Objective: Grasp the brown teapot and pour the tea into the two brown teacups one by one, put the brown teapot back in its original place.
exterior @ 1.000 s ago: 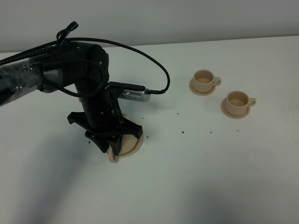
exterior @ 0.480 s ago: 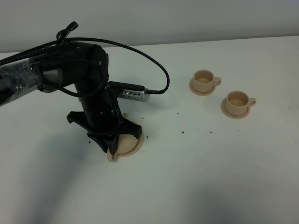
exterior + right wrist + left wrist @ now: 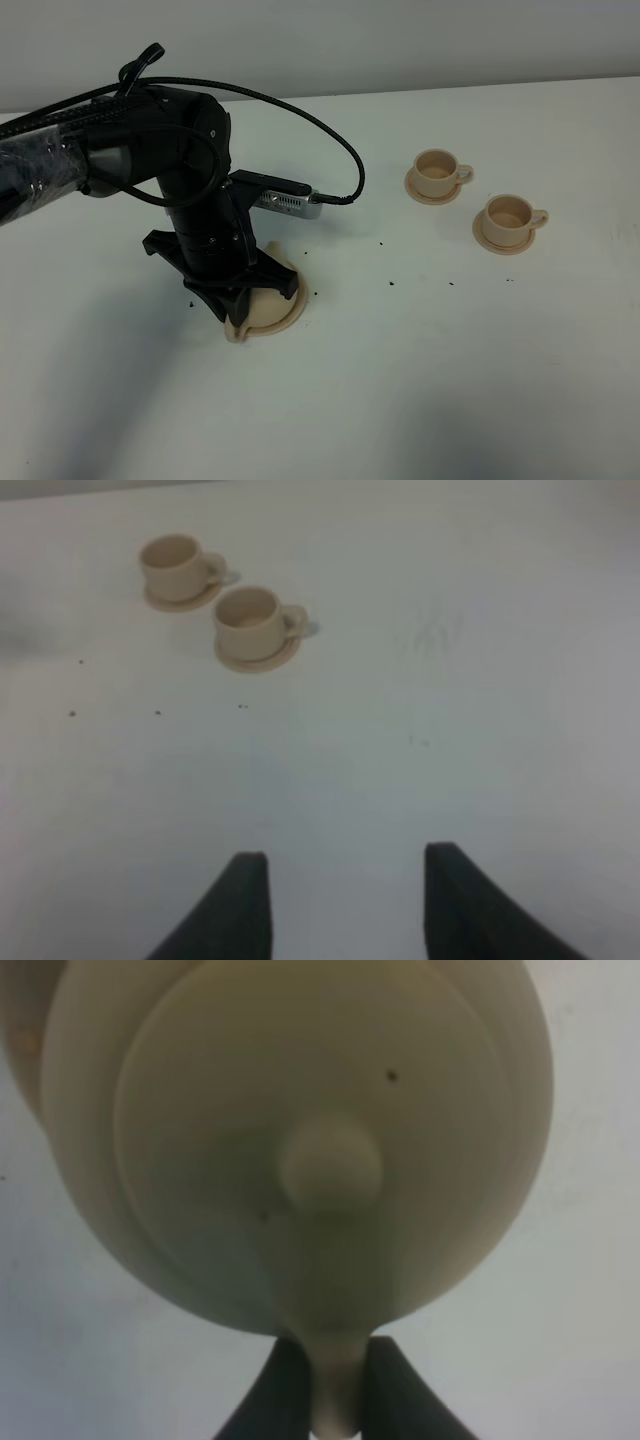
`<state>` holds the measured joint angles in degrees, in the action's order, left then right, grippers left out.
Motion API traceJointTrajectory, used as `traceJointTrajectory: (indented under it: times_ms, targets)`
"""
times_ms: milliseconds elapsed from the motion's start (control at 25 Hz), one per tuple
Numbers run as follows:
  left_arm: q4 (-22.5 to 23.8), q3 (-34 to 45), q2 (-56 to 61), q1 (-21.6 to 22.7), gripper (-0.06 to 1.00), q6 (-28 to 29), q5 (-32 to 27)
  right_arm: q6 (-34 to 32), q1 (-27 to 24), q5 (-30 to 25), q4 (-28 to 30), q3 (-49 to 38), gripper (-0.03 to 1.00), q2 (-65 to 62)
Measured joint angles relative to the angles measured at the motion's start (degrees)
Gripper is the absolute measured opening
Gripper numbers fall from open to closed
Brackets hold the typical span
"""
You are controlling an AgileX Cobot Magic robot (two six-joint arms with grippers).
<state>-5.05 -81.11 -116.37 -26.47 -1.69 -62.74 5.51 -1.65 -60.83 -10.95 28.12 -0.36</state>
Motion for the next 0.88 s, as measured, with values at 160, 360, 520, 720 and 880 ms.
traceJointTrajectory:
  times_ms: [160, 360, 520, 720, 880]
  targets:
    - [0.9, 0.0, 0.0, 0.0, 0.16, -0.4, -0.2, 0.0, 0.0, 0.0, 0.0, 0.0, 0.39, 0.0]
    - [1.9, 0.0, 1.3, 0.0, 0.16, -1.4, -0.7, 0.0, 0.0, 0.0, 0.0, 0.0, 0.39, 0.0]
    - [2.4, 0.0, 3.0, 0.0, 0.16, -1.9, -0.8, 0.0, 0.0, 0.0, 0.0, 0.0, 0.39, 0.0]
    - [4.6, 0.0, 3.3, 0.0, 0.16, -2.8, -0.9, 0.0, 0.0, 0.0, 0.0, 0.0, 0.39, 0.0]
    - [5.1, 0.0, 3.6, 0.0, 0.16, -5.3, -0.8, 0.0, 0.0, 0.0, 0.0, 0.0, 0.39, 0.0]
